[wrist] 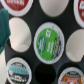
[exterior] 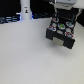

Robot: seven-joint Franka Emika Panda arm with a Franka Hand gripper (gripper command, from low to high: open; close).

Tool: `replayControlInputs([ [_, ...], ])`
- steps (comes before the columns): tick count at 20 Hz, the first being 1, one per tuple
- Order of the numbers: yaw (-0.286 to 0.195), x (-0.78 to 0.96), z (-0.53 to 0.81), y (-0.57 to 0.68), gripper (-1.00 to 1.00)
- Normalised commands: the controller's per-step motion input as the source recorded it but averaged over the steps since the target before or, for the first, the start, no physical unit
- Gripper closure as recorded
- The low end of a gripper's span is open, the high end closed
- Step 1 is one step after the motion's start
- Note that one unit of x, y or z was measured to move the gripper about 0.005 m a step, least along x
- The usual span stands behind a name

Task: Open the kcup holder, insert the kcup into the holder, and close the kcup holder

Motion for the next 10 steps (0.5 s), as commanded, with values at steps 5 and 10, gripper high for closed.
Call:
replayControlInputs([
  [5,0.025,0.62,0.19,-0.38,-1.00],
  [10,0.014,0.68,0.07,-0.34,-1.00],
])
